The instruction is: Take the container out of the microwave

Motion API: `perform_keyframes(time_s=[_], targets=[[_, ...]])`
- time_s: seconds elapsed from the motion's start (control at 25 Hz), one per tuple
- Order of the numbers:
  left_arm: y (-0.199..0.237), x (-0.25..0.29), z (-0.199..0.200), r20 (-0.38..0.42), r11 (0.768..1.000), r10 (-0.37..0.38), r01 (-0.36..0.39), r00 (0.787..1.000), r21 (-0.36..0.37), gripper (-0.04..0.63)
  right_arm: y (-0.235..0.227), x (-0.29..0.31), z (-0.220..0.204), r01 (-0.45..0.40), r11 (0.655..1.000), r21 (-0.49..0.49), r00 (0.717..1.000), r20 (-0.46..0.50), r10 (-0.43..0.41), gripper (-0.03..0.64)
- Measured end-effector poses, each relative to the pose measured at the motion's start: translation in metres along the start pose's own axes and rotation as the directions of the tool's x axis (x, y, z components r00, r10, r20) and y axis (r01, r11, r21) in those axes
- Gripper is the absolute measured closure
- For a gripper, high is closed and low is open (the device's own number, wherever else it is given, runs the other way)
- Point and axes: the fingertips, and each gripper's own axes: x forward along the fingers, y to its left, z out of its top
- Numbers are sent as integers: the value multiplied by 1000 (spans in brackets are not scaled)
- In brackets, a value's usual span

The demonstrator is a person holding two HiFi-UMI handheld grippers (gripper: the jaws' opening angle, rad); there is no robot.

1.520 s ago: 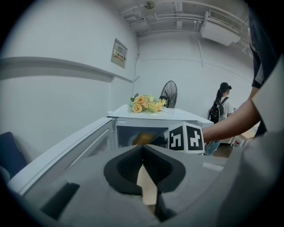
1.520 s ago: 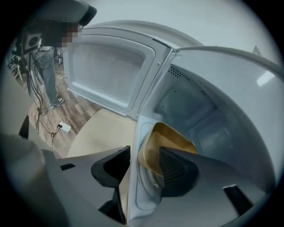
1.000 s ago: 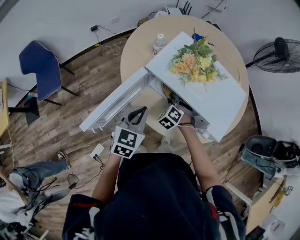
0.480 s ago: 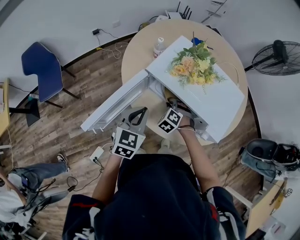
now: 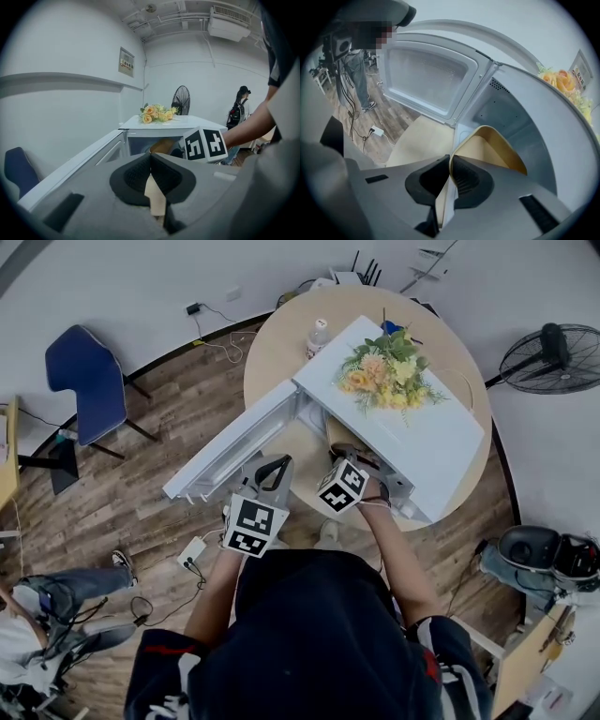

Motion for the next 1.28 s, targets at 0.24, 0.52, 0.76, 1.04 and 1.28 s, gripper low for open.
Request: perform_keyframes(time_s=[0.24, 0.52, 0.76, 1.04, 1.28], targets=[[-1, -8, 2, 14, 1000, 14, -15, 1000, 2, 580, 14, -18, 11, -49, 998, 26, 998, 40, 48, 591], [-3, -18, 2, 20, 999, 38, -38, 999, -7, 580, 25, -48, 20, -79, 996, 39, 992, 97, 75, 591], [-2, -26, 0, 20, 998, 61, -61, 998, -17, 580, 34, -70, 22, -98, 993, 60, 987, 134, 89, 591], [-4, -33, -4, 14, 997, 72, -72, 997, -12, 580, 47, -86, 29, -127, 991, 36, 982, 149, 120, 591], [-9, -37, -7, 14, 997, 75, -75, 997, -16, 580, 60, -89, 28, -154, 988, 13, 978, 143, 151, 591]])
